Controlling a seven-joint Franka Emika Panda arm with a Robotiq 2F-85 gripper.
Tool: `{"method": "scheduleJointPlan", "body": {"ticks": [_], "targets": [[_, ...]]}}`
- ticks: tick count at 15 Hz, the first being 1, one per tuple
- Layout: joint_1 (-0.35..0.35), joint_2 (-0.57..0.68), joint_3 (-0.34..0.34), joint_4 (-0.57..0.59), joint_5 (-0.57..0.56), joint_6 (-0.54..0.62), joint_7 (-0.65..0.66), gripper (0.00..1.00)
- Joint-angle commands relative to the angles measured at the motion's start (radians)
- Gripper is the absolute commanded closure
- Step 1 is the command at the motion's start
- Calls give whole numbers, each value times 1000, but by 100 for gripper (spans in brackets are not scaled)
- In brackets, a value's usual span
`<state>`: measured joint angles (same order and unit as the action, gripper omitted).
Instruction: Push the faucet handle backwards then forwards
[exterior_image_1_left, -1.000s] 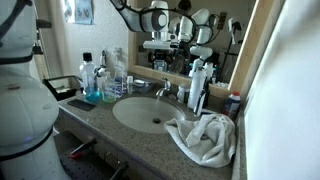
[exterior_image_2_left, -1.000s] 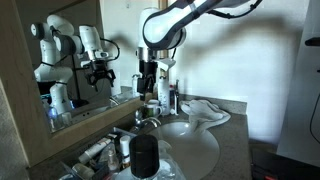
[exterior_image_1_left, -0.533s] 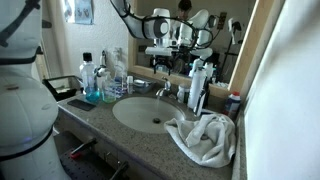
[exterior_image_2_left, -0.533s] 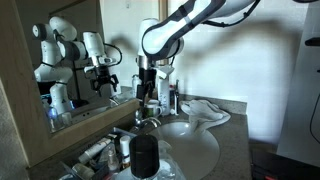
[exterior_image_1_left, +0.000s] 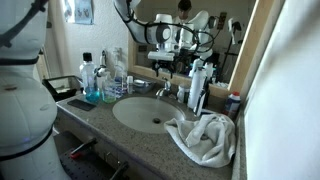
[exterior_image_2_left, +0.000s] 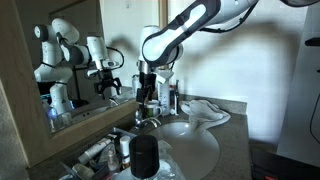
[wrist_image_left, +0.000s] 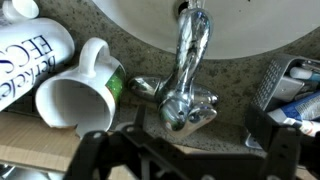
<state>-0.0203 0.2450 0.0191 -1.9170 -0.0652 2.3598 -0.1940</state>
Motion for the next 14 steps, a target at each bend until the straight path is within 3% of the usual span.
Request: {"method": "scheduleJointPlan", "body": {"ticks": [1, 3, 10, 11, 14], "targets": [[-6, 21, 2, 21, 20, 19, -16, 26], [-7, 26, 4, 23, 26, 21, -16, 32], [-7, 28, 6, 25, 39, 16, -14, 88], [-6, 25, 7, 24, 42, 13, -15, 91], [-4, 13, 7, 26, 38, -2, -14, 86]]}}
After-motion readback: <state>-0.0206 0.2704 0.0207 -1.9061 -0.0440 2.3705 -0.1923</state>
